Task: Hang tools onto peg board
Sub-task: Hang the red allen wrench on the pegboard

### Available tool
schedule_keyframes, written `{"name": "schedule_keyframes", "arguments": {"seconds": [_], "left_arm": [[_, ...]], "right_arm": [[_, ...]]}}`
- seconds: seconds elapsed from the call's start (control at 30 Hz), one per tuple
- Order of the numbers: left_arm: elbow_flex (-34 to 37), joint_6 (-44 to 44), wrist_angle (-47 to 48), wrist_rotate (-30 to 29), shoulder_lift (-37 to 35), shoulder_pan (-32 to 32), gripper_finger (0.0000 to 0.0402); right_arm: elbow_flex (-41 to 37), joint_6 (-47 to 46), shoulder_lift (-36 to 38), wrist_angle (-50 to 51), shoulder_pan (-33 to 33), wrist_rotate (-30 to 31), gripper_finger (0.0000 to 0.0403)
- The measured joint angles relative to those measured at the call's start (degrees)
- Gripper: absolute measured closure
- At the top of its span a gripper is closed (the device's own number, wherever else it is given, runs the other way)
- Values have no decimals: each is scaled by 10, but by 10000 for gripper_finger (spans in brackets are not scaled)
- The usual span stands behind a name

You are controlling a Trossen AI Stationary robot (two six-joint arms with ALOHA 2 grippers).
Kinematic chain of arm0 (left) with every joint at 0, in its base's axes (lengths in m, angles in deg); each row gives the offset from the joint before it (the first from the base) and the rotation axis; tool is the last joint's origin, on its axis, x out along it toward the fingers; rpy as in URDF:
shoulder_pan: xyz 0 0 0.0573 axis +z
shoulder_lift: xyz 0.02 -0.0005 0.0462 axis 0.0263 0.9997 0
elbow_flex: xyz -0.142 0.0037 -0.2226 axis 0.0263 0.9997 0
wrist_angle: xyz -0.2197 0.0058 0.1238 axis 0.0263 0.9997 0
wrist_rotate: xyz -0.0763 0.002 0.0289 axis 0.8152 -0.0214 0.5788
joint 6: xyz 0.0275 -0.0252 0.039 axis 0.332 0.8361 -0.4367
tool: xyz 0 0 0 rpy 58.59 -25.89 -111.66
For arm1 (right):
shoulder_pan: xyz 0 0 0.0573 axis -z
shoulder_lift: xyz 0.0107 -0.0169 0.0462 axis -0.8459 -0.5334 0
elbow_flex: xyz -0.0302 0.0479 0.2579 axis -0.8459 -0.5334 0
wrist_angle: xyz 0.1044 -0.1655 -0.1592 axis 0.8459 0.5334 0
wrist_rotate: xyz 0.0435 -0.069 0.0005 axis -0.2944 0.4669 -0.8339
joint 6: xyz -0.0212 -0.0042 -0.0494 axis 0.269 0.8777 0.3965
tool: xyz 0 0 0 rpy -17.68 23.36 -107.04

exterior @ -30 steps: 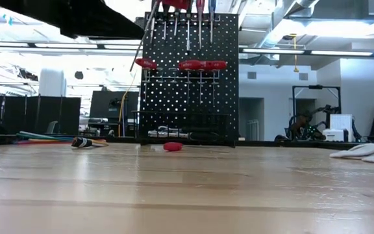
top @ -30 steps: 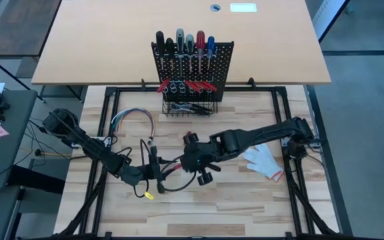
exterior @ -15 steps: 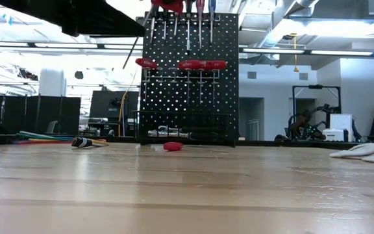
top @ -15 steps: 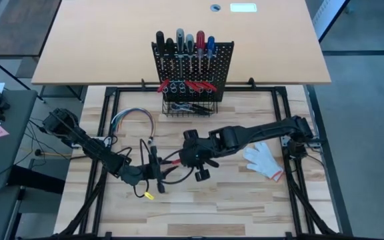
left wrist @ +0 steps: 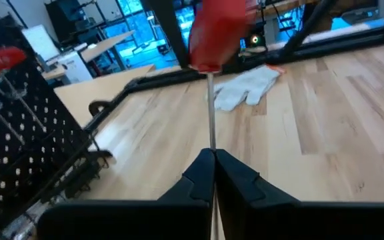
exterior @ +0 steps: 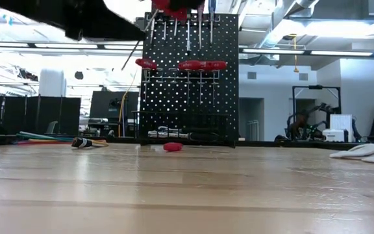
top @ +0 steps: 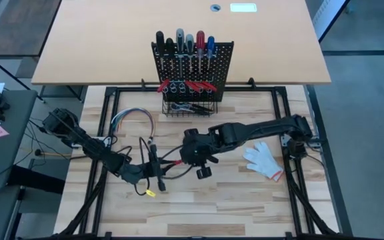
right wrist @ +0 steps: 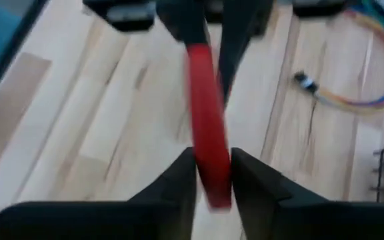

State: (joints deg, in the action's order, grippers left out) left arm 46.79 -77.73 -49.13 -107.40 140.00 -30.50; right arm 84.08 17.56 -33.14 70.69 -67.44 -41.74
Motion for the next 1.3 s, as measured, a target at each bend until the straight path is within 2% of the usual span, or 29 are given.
{"name": "schedule_keyframes", "arguments": {"seconds": [0.17, 0.27, 0.4, 0.47, 0.67, 0.77, 0.9, 1.03, 1.3], "left_arm": [[64, 11, -80, 2, -15, -1, 401], [105, 14, -128, 7, -33, 0, 401], [135, -4, -194, 47, -50, 0, 401], [143, -12, -211, 65, -53, 0, 401], [151, -16, -239, 80, -54, 0, 401], [151, -20, -247, 80, -54, 0, 402], [151, -35, -269, 90, -54, 0, 401], [151, -37, -270, 90, -54, 0, 401], [151, -37, -274, 90, -54, 0, 401]], "right_arm": [[-84, -22, 5, -37, 24, -5, 246], [-159, -30, 23, -127, 35, -5, 220], [-250, -36, 56, -272, 41, -7, 200], [-309, -36, 78, -381, 38, -7, 196], [-491, -36, 126, -822, 14, -8, 195], [-524, -36, 117, -939, -2, -9, 196], [-515, -36, 112, -945, -12, -8, 196], [-508, -48, 112, -923, -10, 21, 196], [-507, -73, 111, -907, 4, 17, 197]]}}
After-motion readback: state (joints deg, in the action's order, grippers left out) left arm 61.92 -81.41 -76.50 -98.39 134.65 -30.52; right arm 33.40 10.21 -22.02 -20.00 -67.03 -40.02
